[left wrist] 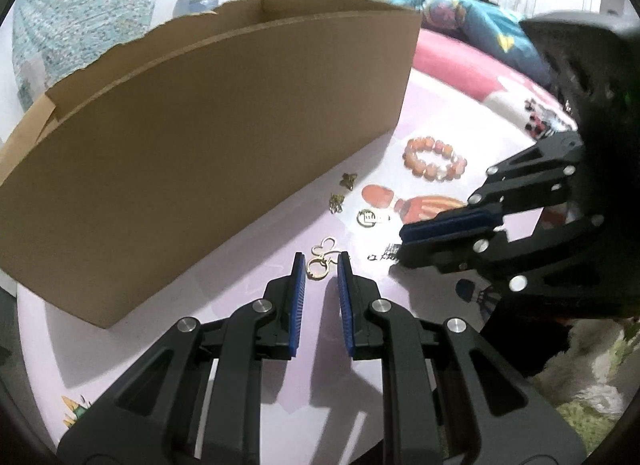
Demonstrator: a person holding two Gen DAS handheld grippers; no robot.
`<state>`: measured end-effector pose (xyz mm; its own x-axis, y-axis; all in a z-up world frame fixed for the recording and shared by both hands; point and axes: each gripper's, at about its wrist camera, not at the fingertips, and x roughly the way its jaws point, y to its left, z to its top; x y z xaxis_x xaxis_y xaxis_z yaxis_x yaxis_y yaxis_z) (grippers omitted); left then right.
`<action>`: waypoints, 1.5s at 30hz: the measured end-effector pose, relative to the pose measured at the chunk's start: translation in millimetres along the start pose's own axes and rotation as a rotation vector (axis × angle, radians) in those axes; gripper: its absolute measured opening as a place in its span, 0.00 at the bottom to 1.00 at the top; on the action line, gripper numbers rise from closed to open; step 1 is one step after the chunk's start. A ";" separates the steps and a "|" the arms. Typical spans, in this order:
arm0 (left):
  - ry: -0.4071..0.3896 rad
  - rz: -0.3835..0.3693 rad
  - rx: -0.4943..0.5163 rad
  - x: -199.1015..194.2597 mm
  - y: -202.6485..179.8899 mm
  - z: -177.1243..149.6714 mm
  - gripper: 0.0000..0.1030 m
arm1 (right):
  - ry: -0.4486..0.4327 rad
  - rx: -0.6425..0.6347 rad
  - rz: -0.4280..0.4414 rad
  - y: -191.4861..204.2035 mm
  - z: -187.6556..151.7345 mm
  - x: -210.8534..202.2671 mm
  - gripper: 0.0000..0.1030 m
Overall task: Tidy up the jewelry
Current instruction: 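Lower the left gripper to the gold ring while the right gripper holds the spring charm, then close the left gripper on the gold ring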
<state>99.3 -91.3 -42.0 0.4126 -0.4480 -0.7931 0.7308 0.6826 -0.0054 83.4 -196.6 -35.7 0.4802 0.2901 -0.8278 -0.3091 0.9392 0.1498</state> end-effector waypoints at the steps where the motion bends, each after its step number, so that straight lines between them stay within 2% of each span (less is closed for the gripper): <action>1: 0.008 0.003 0.004 1.6 -0.4 0.3 0.15 | -0.001 0.005 0.001 -0.9 0.1 0.4 0.08; 8: 0.037 0.027 0.024 1.9 -2.1 4.4 0.15 | -0.012 0.022 0.023 -10.2 -11.5 -15.3 0.08; 16: 0.066 0.033 0.035 4.8 -2.2 10.8 0.15 | -0.022 0.040 0.036 -11.2 -14.1 -14.4 0.08; 21: 0.070 0.037 0.049 6.2 -7.3 13.0 0.10 | -0.026 0.046 0.040 -10.4 -13.5 -13.8 0.08; 34: 0.043 0.063 0.051 -2.4 -14.0 8.6 0.09 | -0.044 0.067 0.041 -8.1 -10.7 -13.7 0.08; 45: -0.034 0.070 0.005 -31.1 -10.5 16.5 0.09 | -0.126 0.093 0.056 -4.5 4.2 -31.8 0.08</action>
<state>87.9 -94.0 -7.2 0.4805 -0.4186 -0.7706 0.7021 0.7102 0.0520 73.0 -209.3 -7.8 0.5649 0.3577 -0.7435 -0.2635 0.9322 0.2483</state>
